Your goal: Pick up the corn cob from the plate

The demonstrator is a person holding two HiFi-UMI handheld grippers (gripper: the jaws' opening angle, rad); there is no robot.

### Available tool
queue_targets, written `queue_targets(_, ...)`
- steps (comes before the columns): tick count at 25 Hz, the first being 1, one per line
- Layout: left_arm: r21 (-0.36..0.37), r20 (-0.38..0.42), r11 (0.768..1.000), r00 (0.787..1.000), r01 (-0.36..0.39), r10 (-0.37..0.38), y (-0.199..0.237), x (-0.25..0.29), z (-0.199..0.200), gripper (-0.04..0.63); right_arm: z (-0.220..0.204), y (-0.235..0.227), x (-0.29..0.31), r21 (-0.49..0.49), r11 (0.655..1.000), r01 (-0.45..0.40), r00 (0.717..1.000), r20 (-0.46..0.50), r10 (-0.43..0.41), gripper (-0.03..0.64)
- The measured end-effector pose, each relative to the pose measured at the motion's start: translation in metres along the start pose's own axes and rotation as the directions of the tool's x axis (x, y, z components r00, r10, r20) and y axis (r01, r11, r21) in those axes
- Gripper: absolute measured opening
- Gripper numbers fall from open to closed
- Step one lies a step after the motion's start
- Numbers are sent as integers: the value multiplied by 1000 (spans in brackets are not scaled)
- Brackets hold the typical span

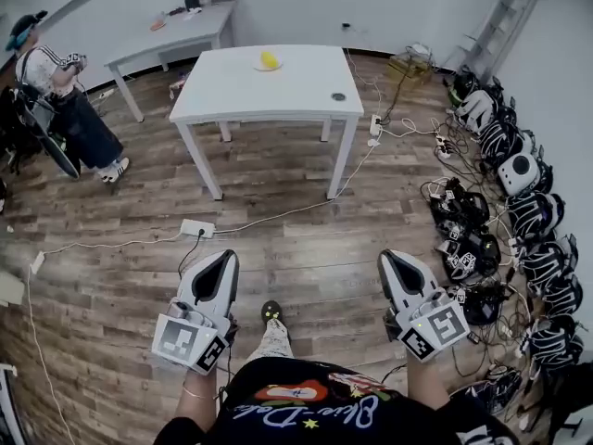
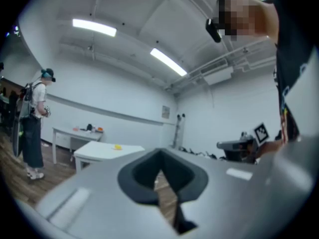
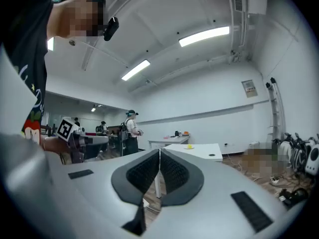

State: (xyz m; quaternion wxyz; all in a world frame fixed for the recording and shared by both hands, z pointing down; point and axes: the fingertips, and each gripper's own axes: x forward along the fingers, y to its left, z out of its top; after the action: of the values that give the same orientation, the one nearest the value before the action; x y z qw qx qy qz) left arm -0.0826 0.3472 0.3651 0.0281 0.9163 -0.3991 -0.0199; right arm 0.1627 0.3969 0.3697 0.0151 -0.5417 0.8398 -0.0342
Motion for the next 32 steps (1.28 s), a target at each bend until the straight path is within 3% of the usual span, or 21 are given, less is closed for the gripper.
queue_targets(4, 31, -38, 999, 999, 7, -6, 66, 46, -1, -5, 27, -23, 89, 174, 984, -22, 994, 106, 4, 14)
queue_targets(9, 26, -17, 999, 1000, 26, -26, 132, 90, 9, -5, 40, -23, 184, 114, 993, -38, 996, 85, 28, 14)
queue_targets(12, 11, -15, 999, 999, 45, -45, 163, 111, 10, -5, 45, -22, 222, 133, 991, -33, 994, 105, 19, 14)
queue_targets(16, -28, -9, 998, 998, 59, -60, 195, 141, 3, -5, 28, -39, 254, 151, 988, 7, 999, 40, -14, 14)
queue_targets(21, -51, -24, 998, 999, 29, -30, 233, 184, -7, -5, 11, -88, 296, 168, 985, 48, 999, -16, -46, 14)
queue_targets(25, -39, -33, 999, 999, -4, 3, 278, 234, -10, -5, 10, -142, 357, 167, 985, 51, 999, 3, -52, 14)
queue_targets(32, 9, 5, 999, 999, -36, 36, 342, 352, 24, -5, 39, -215, 480, 169, 984, -58, 997, 65, 48, 14)
